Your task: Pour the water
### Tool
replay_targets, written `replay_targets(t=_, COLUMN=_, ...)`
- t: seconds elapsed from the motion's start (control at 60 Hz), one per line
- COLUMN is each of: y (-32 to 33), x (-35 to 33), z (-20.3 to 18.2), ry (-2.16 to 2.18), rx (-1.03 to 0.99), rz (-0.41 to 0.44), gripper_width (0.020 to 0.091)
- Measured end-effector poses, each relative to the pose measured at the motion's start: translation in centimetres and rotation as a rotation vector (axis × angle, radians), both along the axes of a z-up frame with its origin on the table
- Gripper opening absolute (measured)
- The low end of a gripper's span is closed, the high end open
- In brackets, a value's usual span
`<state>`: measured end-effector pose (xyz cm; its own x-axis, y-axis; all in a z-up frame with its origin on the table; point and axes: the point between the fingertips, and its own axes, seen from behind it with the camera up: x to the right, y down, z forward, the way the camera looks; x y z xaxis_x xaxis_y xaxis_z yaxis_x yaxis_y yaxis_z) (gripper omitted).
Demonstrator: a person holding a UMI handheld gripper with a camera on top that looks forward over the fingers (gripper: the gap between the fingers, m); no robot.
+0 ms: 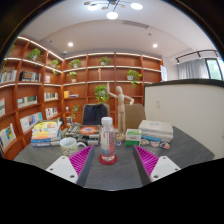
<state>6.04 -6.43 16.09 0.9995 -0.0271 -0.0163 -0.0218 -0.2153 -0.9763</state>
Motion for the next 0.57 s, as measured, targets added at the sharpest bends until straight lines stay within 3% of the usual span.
replay_targets(t=0.133, y=-2.9, x=0.2, z=2.0, ry=-0.04, rx=0.016, rz=-0.036, gripper_width=0.0819)
replay_targets(t=0.567, y=-5.5, x=-0.8, z=6.6, ry=-0.048, rx=0.062, rz=-0.022, gripper_width=0.0843)
